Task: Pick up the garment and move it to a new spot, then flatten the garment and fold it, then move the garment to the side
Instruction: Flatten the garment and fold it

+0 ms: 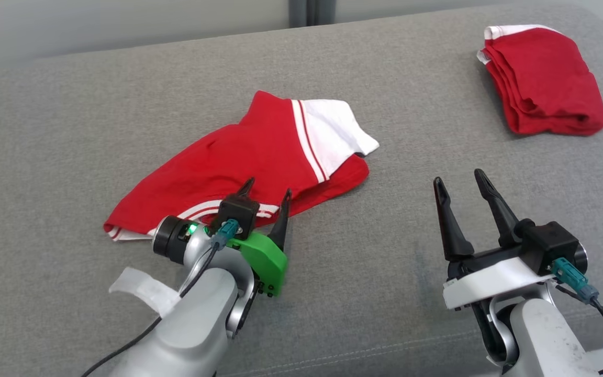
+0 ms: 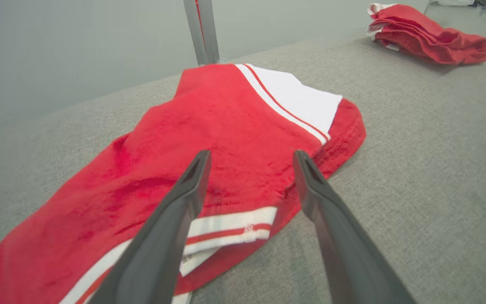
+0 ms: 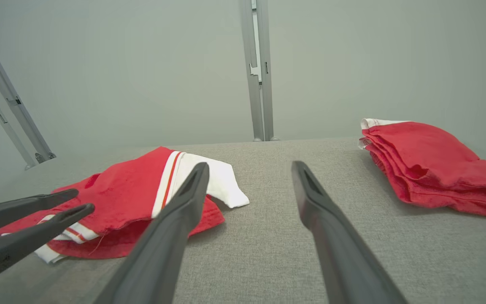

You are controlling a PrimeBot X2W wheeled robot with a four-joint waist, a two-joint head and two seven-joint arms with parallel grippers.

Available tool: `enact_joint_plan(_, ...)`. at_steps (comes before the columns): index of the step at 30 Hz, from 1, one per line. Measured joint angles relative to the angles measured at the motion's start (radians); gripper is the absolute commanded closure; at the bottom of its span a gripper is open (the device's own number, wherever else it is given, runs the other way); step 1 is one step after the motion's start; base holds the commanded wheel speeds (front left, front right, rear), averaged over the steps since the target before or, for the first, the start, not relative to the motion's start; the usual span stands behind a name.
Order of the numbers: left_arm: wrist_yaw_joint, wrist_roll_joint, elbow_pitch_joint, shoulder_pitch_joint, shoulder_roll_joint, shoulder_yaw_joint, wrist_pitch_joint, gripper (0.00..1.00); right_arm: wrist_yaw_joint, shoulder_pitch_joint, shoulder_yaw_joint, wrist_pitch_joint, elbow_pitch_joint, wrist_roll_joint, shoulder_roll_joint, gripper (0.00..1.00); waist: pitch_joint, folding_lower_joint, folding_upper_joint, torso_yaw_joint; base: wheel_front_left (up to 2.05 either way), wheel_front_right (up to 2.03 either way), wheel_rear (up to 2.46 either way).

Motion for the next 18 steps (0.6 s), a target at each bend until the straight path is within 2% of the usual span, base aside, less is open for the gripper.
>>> enact_joint_plan(7, -0.003, 0.080, 0.150, -0.087, -0.023, -0.084, -0.002, 0.00, 0.000, -0.010, -0.024, 0.000, -0.016, 0.003, -0.001, 0.00, 0.043, 0.0000, 0.0000, -0.063, 0.00, 0.00, 0.00)
enact_joint_plan(9, 0.016, 0.100, 0.193, -0.104, -0.026, -0.100, -0.009, 0.00, 0.000, -0.011, -0.027, 0.000, -0.020, 0.006, -0.001, 0.00, 0.057, 0.0000, 0.0000, -0.074, 0.00, 0.00, 0.00)
enact_joint_plan(13, 0.085, 0.173, 0.275, -0.154, -0.029, -0.136, -0.018, 0.00, 0.000, -0.014, -0.031, 0.000, -0.024, 0.009, 0.000, 0.00, 0.081, 0.0000, 0.0000, -0.094, 0.00, 0.00, 0.00)
enact_joint_plan(18, 0.114, 0.194, 0.304, -0.168, -0.031, -0.143, -0.021, 0.00, 0.000, -0.014, -0.036, 0.000, -0.025, 0.011, 0.000, 0.00, 0.086, 0.0000, 0.0000, -0.093, 0.00, 0.00, 0.00)
